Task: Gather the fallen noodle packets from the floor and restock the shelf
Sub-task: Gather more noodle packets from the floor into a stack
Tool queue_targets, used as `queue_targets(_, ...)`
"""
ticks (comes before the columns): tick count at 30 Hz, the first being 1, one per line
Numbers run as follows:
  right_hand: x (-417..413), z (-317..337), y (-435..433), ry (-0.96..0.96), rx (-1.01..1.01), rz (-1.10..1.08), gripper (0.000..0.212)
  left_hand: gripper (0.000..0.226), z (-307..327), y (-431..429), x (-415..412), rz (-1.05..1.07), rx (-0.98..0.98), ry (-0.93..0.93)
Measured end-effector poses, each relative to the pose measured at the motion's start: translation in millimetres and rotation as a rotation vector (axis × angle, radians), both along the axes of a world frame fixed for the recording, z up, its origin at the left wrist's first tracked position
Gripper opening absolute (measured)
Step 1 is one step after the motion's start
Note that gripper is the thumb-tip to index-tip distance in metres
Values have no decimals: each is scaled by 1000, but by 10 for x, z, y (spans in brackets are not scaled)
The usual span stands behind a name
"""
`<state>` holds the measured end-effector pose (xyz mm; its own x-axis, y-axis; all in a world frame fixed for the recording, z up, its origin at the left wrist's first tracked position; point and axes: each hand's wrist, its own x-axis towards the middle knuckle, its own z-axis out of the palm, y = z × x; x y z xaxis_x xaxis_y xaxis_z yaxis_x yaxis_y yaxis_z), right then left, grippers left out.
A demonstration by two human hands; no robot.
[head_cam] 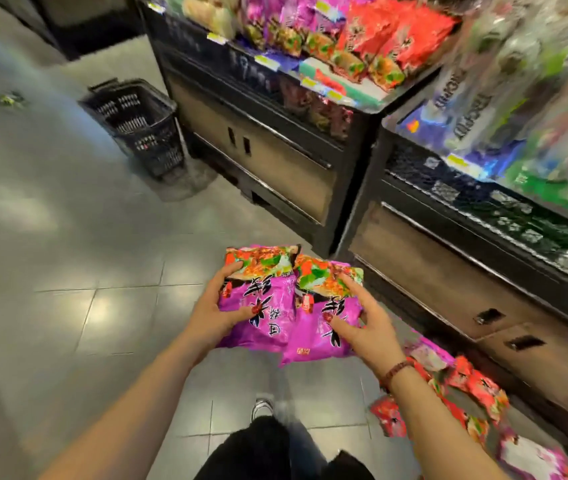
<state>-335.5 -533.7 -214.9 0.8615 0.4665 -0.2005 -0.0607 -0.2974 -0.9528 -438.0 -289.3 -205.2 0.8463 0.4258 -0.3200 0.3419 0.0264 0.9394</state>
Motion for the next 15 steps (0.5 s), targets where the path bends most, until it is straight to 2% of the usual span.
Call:
queue_targets(5,213,86,982,-44,11,74,68,74,-7,781,-17,154,3,-38)
queue_targets(9,511,49,1610,-19,-54,189,67,72,-42,1271,-18,296,8,-22)
queue_targets(15,1112,-44,2675,-9,-82,353,70,66,-71,1970,280,470,-23,-34)
